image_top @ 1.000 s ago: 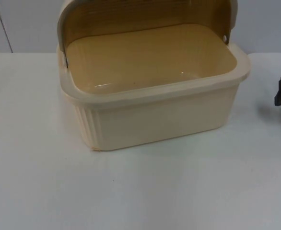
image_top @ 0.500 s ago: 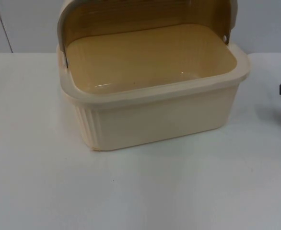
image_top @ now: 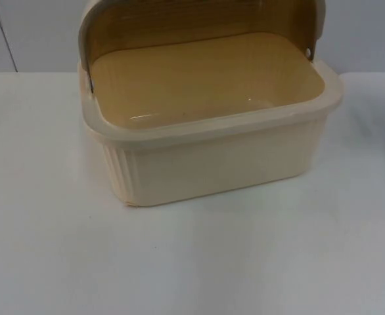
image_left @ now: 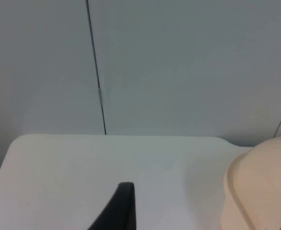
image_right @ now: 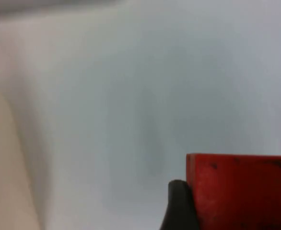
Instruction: Open the box lid with the left hand, place the block into the box with the right hand, then close the box lid with the left hand.
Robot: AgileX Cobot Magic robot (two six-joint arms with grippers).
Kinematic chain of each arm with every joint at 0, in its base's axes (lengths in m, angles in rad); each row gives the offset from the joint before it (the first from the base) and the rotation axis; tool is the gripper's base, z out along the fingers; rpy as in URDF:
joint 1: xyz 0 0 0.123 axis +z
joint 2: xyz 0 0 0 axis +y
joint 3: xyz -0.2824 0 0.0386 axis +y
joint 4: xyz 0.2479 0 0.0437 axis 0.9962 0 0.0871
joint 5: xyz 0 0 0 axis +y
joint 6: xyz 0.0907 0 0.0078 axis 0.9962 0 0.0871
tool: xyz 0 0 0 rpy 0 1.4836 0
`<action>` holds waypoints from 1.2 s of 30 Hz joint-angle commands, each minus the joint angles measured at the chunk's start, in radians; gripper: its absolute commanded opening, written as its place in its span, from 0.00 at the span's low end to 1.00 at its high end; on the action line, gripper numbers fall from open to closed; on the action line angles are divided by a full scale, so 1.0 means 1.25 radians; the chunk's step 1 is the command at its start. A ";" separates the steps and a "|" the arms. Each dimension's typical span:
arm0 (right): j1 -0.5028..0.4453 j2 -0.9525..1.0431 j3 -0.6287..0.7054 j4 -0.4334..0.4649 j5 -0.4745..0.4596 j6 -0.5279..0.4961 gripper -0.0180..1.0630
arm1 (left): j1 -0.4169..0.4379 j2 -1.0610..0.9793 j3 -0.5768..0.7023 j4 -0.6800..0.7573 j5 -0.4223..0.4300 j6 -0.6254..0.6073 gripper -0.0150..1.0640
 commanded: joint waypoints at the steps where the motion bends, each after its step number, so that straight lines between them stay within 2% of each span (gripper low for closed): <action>1: 0.000 -0.039 -0.030 -0.005 0.016 -0.015 0.02 | 0.003 -0.006 0.002 -0.005 -0.012 -0.005 0.99; 5: 0.000 -0.139 -0.120 -0.036 0.091 -0.028 0.02 | 0.003 -0.006 0.002 -0.005 -0.015 -0.005 0.99; 6: 0.000 -0.139 -0.120 -0.036 0.091 -0.028 0.02 | 0.003 -0.006 0.002 -0.005 -0.015 -0.005 0.99; 8: 0.000 -0.183 -0.145 -0.048 0.155 -0.067 0.02 | 0.003 -0.006 0.002 -0.005 -0.015 -0.005 0.99; 10: 0.000 -0.221 -0.147 -0.048 0.209 -0.126 0.02 | 0.003 -0.006 0.002 -0.005 -0.016 -0.005 0.99; 11: 0.000 -0.221 -0.147 -0.048 0.209 -0.126 0.02 | 0.003 -0.006 0.002 -0.005 -0.016 -0.005 0.99; 15: 0.000 -0.291 -0.136 -0.043 0.307 -0.136 0.02 | 0.003 -0.006 0.002 -0.007 -0.021 -0.005 0.99; 17: 0.002 -0.311 -0.125 -0.038 0.313 -0.136 0.02 | 0.003 -0.006 0.002 -0.007 -0.021 -0.005 0.99; 21: 0.009 -0.398 -0.048 -0.025 0.281 -0.132 0.02 | 0.003 -0.006 0.002 -0.007 -0.021 -0.005 0.99; 25: 0.011 -0.529 0.088 -0.018 0.146 -0.080 0.02 | 0.003 -0.006 0.002 -0.007 -0.021 -0.005 0.99; 27: 0.019 -0.559 0.129 -0.018 0.120 -0.075 0.02 | 0.003 -0.006 0.002 -0.007 -0.021 -0.005 0.99; 29: 0.061 -0.629 0.207 -0.038 0.053 -0.078 0.02 | 0.003 -0.006 0.002 -0.007 -0.021 -0.005 0.99; 32: 0.159 -0.701 0.314 -0.107 -0.042 -0.078 0.02 | 0.003 -0.006 0.002 -0.007 -0.021 -0.005 0.99; 33: 0.159 -0.701 0.314 -0.107 -0.042 -0.078 0.02 | 0.003 -0.006 0.002 -0.007 -0.021 -0.005 0.99; 36: 0.235 -0.693 0.337 -0.127 -0.067 -0.075 0.02 | 0.003 -0.006 0.002 -0.007 -0.021 -0.005 0.99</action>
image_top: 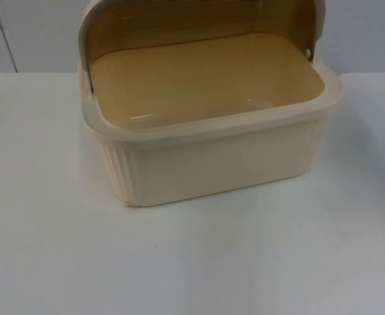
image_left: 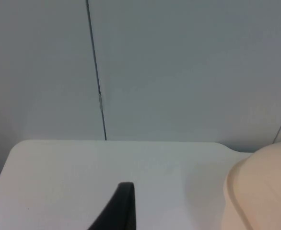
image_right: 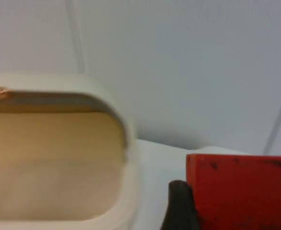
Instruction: Open the box lid with the left hand, place the block into the box with the right hand, then close the box lid with the left hand.
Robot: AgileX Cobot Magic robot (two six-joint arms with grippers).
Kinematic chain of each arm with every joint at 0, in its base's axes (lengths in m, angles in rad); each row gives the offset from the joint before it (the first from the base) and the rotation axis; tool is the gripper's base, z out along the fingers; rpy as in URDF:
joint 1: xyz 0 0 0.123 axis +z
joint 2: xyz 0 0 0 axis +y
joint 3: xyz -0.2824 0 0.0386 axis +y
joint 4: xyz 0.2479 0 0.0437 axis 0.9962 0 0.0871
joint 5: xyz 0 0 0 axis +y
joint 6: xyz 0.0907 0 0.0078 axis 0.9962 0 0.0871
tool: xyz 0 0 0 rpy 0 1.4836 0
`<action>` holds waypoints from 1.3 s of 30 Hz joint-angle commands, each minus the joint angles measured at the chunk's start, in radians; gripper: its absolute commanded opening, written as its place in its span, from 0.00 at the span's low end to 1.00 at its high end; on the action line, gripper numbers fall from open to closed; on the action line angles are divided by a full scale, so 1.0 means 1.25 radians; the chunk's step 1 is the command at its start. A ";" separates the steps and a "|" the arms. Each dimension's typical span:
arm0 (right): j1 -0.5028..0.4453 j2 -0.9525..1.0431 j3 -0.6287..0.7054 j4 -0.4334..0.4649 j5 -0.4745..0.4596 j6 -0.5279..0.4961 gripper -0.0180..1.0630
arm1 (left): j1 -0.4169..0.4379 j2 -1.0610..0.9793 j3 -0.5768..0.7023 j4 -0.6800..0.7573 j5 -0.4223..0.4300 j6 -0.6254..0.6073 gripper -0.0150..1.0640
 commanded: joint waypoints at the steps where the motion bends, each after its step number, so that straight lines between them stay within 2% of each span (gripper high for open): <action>1: 0.052 0.018 0.009 -0.021 -0.080 0.005 0.02 | 0.003 -0.006 0.002 -0.007 -0.013 -0.005 0.99; 2: 0.052 0.018 0.009 -0.021 -0.080 0.005 0.02 | 0.003 -0.006 0.002 -0.007 -0.013 -0.005 0.99; 5: 0.120 0.105 0.007 -0.017 -0.192 0.049 0.02 | 0.003 -0.006 0.002 -0.007 -0.013 -0.005 0.99; 8: 0.159 0.163 -0.003 -0.026 -0.213 0.046 0.02 | 0.003 -0.006 0.002 -0.007 -0.013 -0.005 0.99; 10: 0.193 0.224 -0.013 -0.026 -0.257 0.016 0.02 | 0.003 -0.006 0.002 -0.004 -0.013 -0.005 0.99; 13: 0.211 0.281 -0.034 -0.026 -0.288 0.003 0.02 | 0.003 -0.006 0.002 -0.004 -0.013 -0.005 0.99; 21: 0.214 0.513 -0.168 -0.026 -0.285 -0.013 0.02 | 0.003 -0.006 0.002 -0.004 -0.013 -0.005 0.99; 31: 0.211 0.694 -0.319 -0.026 -0.277 -0.027 0.02 | 0.003 -0.006 0.002 -0.005 -0.013 -0.005 0.99; 39: 0.211 0.758 -0.351 -0.019 -0.262 -0.025 0.02 | 0.003 -0.006 0.002 -0.005 -0.013 -0.005 0.99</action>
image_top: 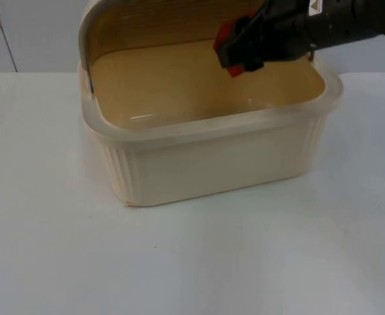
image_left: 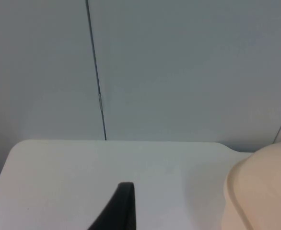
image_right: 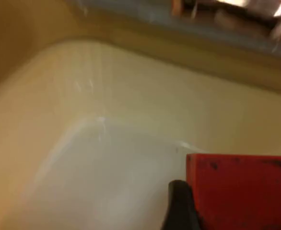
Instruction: Open the box lid with the left hand, place the block into the box with the right hand, then close the box lid with the left hand.
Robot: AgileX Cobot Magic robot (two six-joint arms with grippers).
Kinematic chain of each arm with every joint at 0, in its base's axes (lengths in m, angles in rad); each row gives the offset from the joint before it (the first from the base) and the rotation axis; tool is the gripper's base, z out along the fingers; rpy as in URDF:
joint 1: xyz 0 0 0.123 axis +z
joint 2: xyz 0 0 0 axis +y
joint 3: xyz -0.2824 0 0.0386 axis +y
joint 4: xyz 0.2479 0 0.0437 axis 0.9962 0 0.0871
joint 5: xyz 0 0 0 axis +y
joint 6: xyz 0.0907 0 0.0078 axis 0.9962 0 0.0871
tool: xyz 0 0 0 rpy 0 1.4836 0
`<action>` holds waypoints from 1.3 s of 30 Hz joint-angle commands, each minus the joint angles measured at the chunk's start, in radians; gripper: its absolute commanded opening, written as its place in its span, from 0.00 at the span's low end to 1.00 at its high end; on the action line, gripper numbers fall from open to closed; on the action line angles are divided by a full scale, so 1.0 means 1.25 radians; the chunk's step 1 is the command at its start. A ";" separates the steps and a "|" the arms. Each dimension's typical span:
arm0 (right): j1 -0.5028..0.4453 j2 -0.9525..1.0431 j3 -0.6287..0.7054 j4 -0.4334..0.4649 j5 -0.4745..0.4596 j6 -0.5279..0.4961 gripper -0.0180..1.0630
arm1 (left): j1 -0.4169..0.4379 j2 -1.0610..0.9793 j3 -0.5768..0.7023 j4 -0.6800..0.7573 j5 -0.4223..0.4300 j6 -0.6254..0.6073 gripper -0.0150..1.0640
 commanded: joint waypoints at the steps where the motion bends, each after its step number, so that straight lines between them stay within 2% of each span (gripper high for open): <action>1: -0.002 0.009 -0.008 0.003 -0.003 -0.003 0.04 | 0.003 -0.006 0.002 -0.005 -0.013 -0.005 0.99; 2: -0.002 0.009 -0.008 0.003 -0.003 -0.003 0.04 | 0.003 -0.006 0.002 -0.005 -0.013 -0.005 0.99; 6: -0.017 0.018 -0.008 0.003 -0.005 -0.003 0.20 | 0.003 -0.006 0.002 -0.003 -0.013 -0.005 0.99; 7: -0.017 0.018 -0.008 0.003 -0.005 -0.003 0.20 | 0.003 -0.006 0.002 -0.003 -0.013 -0.005 0.99; 8: -0.018 0.018 -0.008 0.003 -0.005 -0.003 0.24 | 0.003 -0.006 0.002 -0.003 -0.013 -0.005 0.99; 10: -0.024 0.020 -0.008 0.003 -0.003 -0.002 0.35 | 0.003 -0.006 0.002 -0.003 -0.013 -0.005 0.99; 12: -0.024 0.021 -0.008 0.003 -0.002 -0.001 0.53 | 0.003 -0.006 0.002 -0.003 -0.013 -0.005 0.99; 13: -0.024 0.021 -0.008 0.003 -0.002 -0.001 0.53 | 0.003 -0.006 0.002 -0.003 -0.013 -0.005 0.99; 17: -0.024 0.021 -0.008 0.003 0.002 -0.001 0.90 | 0.003 -0.006 0.002 -0.003 -0.013 -0.005 0.99; 18: -0.024 0.021 -0.008 0.003 0.002 -0.001 0.90 | 0.003 -0.006 0.002 -0.003 -0.013 -0.005 0.99; 20: -0.024 0.020 -0.008 0.003 0.005 -0.001 0.99 | 0.003 -0.006 0.002 -0.003 -0.013 -0.005 0.99; 25: -0.024 0.004 -0.008 0.003 0.022 -0.001 0.99 | 0.003 -0.006 0.002 -0.003 -0.013 -0.005 0.99; 29: -0.024 -0.028 -0.008 0.003 0.079 0.003 0.99 | 0.003 -0.006 0.002 -0.004 -0.011 -0.005 0.99; 32: -0.024 -0.068 -0.008 0.003 0.152 0.005 0.99 | 0.003 -0.006 0.002 -0.004 -0.007 -0.005 0.99; 39: -0.024 -0.155 -0.008 0.003 0.176 0.013 0.99 | 0.003 -0.006 0.002 -0.008 -0.007 -0.005 0.99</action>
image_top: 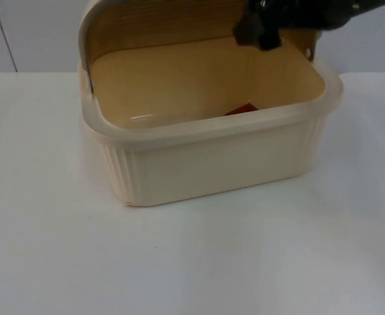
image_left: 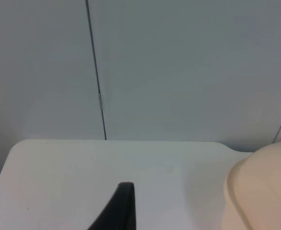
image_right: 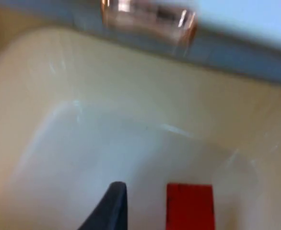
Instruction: Open the box lid with the left hand, place the block into the box with the right hand, then close the box lid with the left hand.
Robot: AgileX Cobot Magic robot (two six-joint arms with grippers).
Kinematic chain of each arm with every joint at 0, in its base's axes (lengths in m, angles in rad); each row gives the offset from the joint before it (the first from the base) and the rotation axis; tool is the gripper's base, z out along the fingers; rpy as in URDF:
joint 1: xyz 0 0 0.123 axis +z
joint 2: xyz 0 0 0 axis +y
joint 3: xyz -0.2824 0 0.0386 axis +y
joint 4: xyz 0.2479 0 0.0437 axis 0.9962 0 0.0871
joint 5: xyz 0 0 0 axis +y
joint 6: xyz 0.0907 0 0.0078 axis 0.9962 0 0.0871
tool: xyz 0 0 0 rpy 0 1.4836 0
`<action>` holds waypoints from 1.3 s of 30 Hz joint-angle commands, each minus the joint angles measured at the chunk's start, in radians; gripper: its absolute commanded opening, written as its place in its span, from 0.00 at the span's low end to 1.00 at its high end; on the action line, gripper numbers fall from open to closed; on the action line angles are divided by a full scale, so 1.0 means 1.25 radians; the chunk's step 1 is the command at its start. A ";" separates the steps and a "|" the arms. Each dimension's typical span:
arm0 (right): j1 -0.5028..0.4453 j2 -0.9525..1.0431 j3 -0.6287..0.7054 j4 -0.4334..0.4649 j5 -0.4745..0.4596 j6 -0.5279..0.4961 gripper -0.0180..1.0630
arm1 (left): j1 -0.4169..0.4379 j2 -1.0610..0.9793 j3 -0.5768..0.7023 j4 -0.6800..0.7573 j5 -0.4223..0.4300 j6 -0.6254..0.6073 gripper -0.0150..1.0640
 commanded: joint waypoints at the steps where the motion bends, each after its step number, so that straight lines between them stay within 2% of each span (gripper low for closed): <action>1: -0.001 -0.049 -0.004 0.001 0.011 0.002 0.99 | 0.003 -0.006 0.002 -0.008 -0.007 -0.005 0.99; 13: -0.001 -0.348 -0.004 -0.002 0.039 0.025 0.99 | 0.003 -0.006 0.002 -0.009 -0.004 -0.005 0.99; 18: -0.024 -0.419 -0.004 -0.048 0.055 0.032 0.99 | 0.003 -0.006 0.002 -0.009 0.001 -0.005 0.99; 21: -0.105 -0.452 -0.004 -0.048 0.082 0.119 0.99 | 0.003 -0.006 0.002 -0.009 0.001 -0.005 0.99; 22: -0.105 -0.452 -0.004 -0.048 0.082 0.119 0.99 | 0.003 -0.006 0.002 -0.009 0.001 -0.005 0.99; 23: -0.140 -0.457 -0.004 -0.048 0.084 0.141 0.99 | 0.003 -0.006 0.002 -0.009 0.001 -0.005 0.99; 25: -0.255 -0.461 -0.004 -0.048 0.094 0.145 0.99 | 0.003 -0.006 0.002 -0.009 0.001 -0.005 0.99; 26: -0.255 -0.461 -0.004 -0.048 0.094 0.145 0.99 | 0.003 -0.006 0.002 -0.009 0.001 -0.005 0.99; 31: -0.442 -0.462 -0.004 -0.059 0.101 0.159 0.99 | 0.003 -0.006 0.002 -0.009 0.001 -0.005 0.99; 35: -0.486 -0.462 -0.004 -0.069 0.107 0.159 0.99 | 0.003 -0.006 0.002 -0.009 0.001 -0.005 0.99; 39: -0.481 -0.462 -0.004 -0.069 0.117 0.159 0.99 | 0.003 -0.006 0.002 -0.009 -0.006 -0.005 0.99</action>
